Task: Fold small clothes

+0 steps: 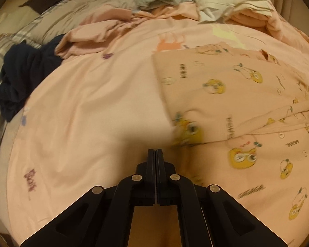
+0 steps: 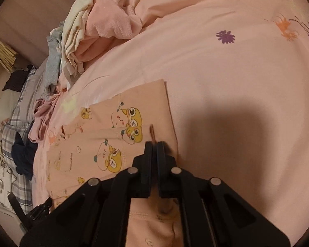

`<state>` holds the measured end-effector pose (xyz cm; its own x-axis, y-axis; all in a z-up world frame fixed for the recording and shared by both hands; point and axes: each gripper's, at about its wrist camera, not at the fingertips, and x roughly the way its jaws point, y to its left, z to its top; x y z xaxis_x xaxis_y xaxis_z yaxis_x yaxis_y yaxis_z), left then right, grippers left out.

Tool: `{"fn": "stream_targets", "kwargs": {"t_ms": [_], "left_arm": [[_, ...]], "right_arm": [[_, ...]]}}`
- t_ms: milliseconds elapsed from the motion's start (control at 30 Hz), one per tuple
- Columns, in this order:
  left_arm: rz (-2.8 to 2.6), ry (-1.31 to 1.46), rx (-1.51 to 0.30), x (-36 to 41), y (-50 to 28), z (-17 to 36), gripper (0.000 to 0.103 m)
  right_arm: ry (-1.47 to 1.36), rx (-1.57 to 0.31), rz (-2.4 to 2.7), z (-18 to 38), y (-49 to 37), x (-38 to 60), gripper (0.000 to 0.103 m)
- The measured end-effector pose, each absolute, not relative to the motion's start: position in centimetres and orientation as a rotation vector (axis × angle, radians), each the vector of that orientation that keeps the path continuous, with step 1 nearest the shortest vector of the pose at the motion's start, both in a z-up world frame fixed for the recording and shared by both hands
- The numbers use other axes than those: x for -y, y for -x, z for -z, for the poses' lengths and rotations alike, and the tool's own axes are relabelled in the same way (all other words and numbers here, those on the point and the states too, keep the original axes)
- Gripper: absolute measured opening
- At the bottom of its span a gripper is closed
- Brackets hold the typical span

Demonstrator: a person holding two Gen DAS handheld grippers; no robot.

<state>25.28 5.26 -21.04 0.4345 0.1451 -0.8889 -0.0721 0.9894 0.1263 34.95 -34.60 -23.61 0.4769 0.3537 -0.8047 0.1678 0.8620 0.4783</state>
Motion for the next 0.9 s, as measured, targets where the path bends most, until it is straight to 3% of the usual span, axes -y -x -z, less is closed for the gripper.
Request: {"fn": "stream_targets", "kwargs": {"t_ms": [67, 267, 400, 500, 533, 700, 767, 800, 900], "left_arm": [[-0.168, -0.053, -1.117, -7.1, -24.7, 20.0, 0.001], [-0.067, 0.113, -0.961, -8.1, -24.5, 14.4, 0.001], [0.047, 0.17, -1.024, -5.7, -29.0, 16.7, 0.001], [0.031, 0.183, -1.154, -4.2, -31.3, 20.9, 0.001], [0.016, 0.157, -1.125, -3.9, -31.2, 21.7, 0.001], [-0.011, 0.016, -1.095, -4.3, -29.4, 21.3, 0.002], [0.0, 0.112, -1.094, -5.9, -29.0, 20.2, 0.001], [0.007, 0.153, -1.083, -6.5, -29.1, 19.8, 0.001], [0.034, 0.195, -1.001, -5.7, -29.6, 17.9, 0.001]], "right_arm": [[-0.477, -1.089, -0.078, 22.5, -34.7, 35.0, 0.013], [-0.402, -0.985, -0.14, 18.3, -33.5, 33.9, 0.013], [-0.456, -1.004, -0.252, 18.9, -34.2, 31.1, 0.008], [-0.385, -1.119, -0.219, 22.0, -35.0, 28.4, 0.006], [-0.354, -1.162, -0.189, 23.0, -35.0, 28.2, 0.0], [-0.318, -1.134, -0.249, 23.5, -32.8, 29.2, 0.0], [-0.328, -1.15, -0.233, 22.6, -32.6, 29.5, 0.003], [-0.337, -1.149, -0.238, 22.3, -32.7, 29.6, 0.01], [-0.36, -1.076, -0.332, 20.2, -32.4, 28.2, 0.009]]}}
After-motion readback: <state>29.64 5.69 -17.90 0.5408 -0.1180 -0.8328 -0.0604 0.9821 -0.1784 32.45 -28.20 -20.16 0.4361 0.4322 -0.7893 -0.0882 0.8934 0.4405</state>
